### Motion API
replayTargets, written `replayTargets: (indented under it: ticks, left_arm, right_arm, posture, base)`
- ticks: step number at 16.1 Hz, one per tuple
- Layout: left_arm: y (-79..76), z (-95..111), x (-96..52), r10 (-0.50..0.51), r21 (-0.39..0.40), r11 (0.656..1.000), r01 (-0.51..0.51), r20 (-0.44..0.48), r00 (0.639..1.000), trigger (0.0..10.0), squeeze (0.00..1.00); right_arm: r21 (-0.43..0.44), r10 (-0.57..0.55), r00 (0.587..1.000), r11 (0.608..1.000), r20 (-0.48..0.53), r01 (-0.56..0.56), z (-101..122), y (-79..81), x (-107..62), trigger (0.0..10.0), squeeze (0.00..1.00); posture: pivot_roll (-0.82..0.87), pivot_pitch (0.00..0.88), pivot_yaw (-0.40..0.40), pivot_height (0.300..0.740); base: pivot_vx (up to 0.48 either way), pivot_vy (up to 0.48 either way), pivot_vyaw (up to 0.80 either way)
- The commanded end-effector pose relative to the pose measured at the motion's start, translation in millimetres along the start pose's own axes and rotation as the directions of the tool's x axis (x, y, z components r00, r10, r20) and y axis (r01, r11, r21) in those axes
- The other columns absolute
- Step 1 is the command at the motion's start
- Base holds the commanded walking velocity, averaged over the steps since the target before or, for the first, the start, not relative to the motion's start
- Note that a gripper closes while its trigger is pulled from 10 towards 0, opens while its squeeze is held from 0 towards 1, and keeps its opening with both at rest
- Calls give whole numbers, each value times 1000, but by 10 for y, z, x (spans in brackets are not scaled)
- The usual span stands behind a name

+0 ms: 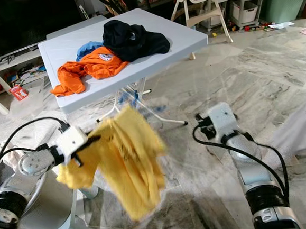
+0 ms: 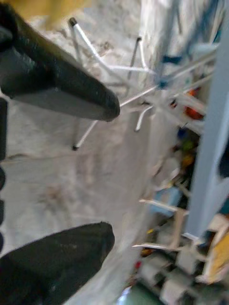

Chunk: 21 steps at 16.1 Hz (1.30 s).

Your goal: Hang hanger

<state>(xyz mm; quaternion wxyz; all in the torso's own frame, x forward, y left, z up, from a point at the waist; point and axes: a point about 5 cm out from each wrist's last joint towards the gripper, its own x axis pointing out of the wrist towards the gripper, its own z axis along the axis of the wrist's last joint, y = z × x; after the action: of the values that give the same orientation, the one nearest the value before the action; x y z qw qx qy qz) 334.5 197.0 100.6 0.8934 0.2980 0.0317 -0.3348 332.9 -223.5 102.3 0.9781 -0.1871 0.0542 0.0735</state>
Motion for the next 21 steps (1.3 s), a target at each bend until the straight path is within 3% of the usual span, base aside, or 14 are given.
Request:
replayTargets:
  ticks: [1, 3, 5, 6, 7, 8, 10, 12, 13, 16, 19, 21]
  left_arm:
    - [113, 119, -18, 66, -34, 997, -63, 77, 995, 0, 0]
    - [28, 248, 25, 43, -81, 996, -30, 165, 985, 0, 0]
    - [-82, 407, 48, -59, -60, 995, 75, 239, 969, 0, 0]
    - [-104, 453, 41, -96, -42, 993, 110, 256, 962, 0, 0]
    - [-138, 505, 21, -144, -19, 988, 155, 272, 951, 0, 0]
    - [-164, 537, 3, -170, -14, 983, 182, 284, 944, 0, 0]
    - [-182, 608, -34, -200, -11, 977, 214, 302, 932, 0, 0]
    - [-105, 719, -63, -189, -3, 979, 202, 332, 924, 0, 0]
    - [-75, 759, -66, -178, -12, 981, 194, 344, 922, 0, 0]
    - [54, 967, -95, -124, -58, 985, 162, 415, 901, 0, 0]
    - [122, 1089, -105, -108, -57, 987, 148, 446, 889, 0, 0]
    - [157, 1137, -111, -97, -67, 987, 143, 455, 885, 0, 0]
  right_arm:
    - [33, -9, 1000, 999, -18, 9, -25, 41, 16, 10000, 1000]
    - [90, 52, 996, 995, -77, -45, -161, 192, -2, 10000, 1000]
    - [101, 284, 951, 957, -124, -273, -295, 515, -68, 10000, 1000]
    - [71, 356, 924, 934, -138, -349, -337, 602, -111, 10000, 463]
    - [12, 375, 916, 926, -145, -377, -355, 619, -130, 10000, 180]
    - [8, 359, 921, 932, -153, -362, -363, 588, -120, 10000, 0]
    - [34, 345, 925, 938, -161, -344, -372, 526, -107, 10000, 0]
    - [85, 312, 934, 950, -173, -301, -412, 482, -106, 10000, 0]
    - [132, 303, 939, 950, -161, -284, -409, 481, -100, 10000, 1000]
    - [405, 253, 960, 895, -118, -186, -420, 520, -60, 10000, 1000]
    - [507, 299, 946, 839, -124, -198, -496, 594, -82, 10000, 1000]
    - [515, 302, 945, 834, -123, -199, -508, 599, -86, 10000, 1000]
  posture:
    - [-131, 7, 116, 740]
    - [-125, 6, 112, 740]
    - [-118, 7, 111, 740]
    - [-116, 7, 112, 740]
    - [-116, 10, 113, 740]
    - [-116, 11, 113, 740]
    - [-118, 13, 113, 740]
    - [-117, 12, 110, 740]
    - [-115, 12, 109, 740]
    - [-109, 11, 107, 740]
    - [-104, 11, 107, 740]
    - [-102, 12, 109, 740]
  base:
    - [0, 0, 0]
    - [0, 0, 0]
    - [0, 0, 0]
    - [0, 0, 0]
    - [0, 0, 0]
    - [0, 0, 0]
    - [0, 0, 0]
    - [0, 0, 0]
    - [0, 0, 0]
    - [0, 0, 0]
    - [0, 0, 0]
    - [0, 0, 0]
